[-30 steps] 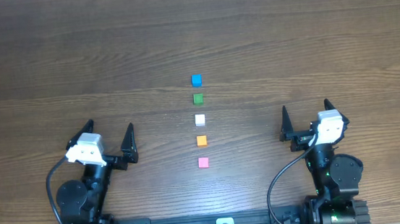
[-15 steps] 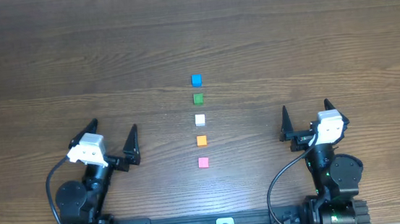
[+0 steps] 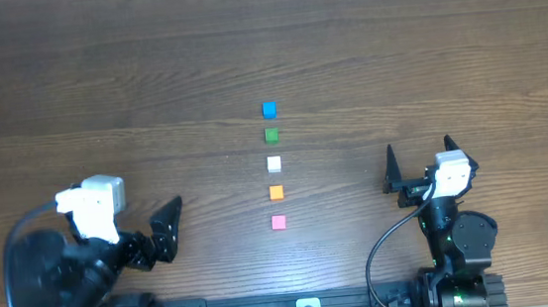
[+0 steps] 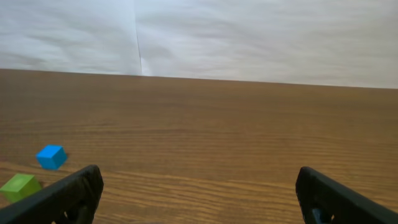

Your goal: Stack Cubes

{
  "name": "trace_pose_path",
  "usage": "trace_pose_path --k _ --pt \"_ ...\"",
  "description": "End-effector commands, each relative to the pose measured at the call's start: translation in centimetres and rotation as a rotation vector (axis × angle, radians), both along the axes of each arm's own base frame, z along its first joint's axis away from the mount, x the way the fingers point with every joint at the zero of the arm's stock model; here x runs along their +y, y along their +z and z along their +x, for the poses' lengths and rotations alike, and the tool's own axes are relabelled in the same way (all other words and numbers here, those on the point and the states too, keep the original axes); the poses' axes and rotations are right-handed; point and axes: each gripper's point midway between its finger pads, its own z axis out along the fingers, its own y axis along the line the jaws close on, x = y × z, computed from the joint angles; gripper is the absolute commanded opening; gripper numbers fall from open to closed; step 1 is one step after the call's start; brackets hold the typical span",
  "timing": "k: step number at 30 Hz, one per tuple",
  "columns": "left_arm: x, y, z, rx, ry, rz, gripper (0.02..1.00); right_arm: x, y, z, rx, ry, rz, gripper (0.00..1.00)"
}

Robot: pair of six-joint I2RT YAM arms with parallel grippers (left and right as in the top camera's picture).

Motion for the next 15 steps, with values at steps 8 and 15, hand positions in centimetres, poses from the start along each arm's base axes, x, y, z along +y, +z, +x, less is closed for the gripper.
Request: trace_pose_path --k 8,15 --pt "-2.6 -0.9 -0.4 0.335 -0.035 -0.084 0.991 0.1 -0.1 0.0 0.000 0.010 0.003 0.993" --pt "-6.8 -3.3 0.6 0.459 -0.071 -0.020 0.991 0.1 -0.1 0.0 0.000 0.010 0.003 0.993"
